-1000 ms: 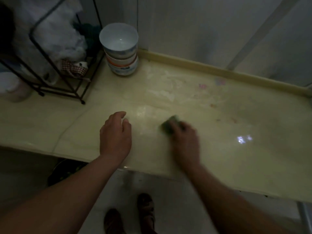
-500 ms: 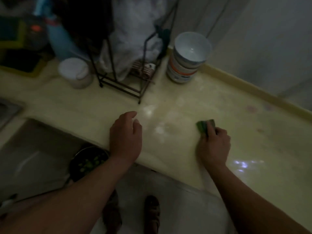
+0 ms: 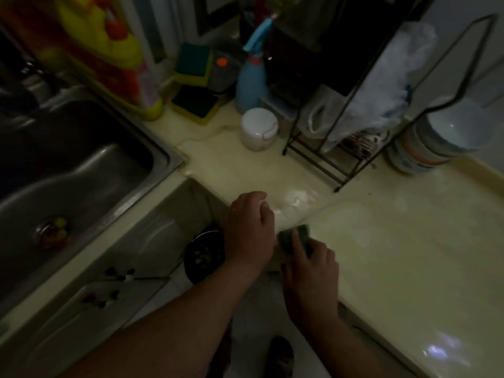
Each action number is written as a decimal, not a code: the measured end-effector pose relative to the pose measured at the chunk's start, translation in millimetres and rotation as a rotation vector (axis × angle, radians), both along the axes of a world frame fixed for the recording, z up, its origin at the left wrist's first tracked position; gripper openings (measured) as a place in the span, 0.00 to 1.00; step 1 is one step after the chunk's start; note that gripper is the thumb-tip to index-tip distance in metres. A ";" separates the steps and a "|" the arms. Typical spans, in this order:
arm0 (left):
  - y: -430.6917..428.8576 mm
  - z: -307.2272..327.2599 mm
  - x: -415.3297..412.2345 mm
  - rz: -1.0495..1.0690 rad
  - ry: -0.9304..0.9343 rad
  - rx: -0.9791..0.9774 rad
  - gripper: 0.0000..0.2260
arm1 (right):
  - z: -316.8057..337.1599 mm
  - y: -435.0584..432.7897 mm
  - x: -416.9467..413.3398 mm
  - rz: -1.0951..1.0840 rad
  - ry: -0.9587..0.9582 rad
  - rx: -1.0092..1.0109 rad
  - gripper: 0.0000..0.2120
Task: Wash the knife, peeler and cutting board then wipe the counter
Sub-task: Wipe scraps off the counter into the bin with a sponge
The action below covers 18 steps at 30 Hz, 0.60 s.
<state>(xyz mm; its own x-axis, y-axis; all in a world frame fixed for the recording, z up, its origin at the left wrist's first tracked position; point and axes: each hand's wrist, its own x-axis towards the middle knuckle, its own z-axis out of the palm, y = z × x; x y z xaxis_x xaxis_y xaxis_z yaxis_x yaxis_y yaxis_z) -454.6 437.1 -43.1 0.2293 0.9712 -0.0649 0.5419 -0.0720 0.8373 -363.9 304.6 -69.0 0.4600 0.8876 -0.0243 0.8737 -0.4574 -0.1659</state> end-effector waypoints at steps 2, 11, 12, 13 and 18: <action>6.7 1.2 -12.3 0.042 -0.024 0.005 0.18 | -0.4 28.8 -10.6 0.009 0.004 0.023 0.31; 38.5 6.7 -78.9 0.256 -0.063 0.059 0.11 | -8.8 204.9 -74.2 -0.030 0.077 0.073 0.29; 40.9 6.7 -85.7 0.273 -0.063 0.074 0.10 | -8.2 216.7 -80.6 0.019 0.076 0.065 0.29; 42.8 7.4 -91.4 0.291 -0.062 0.082 0.09 | -7.7 225.1 -84.6 0.085 0.075 0.062 0.30; 48.9 9.7 -98.2 0.345 -0.042 0.105 0.08 | -3.9 234.8 -67.3 0.408 0.120 0.030 0.28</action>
<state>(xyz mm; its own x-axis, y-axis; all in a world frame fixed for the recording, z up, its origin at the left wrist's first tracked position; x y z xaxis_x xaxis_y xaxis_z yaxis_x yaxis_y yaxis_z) -552.8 486.0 -33.4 -0.1132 0.9927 0.0421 0.5146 0.0223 0.8572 -431.2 539.4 -72.9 0.0667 0.9974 -0.0275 0.9556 -0.0718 -0.2859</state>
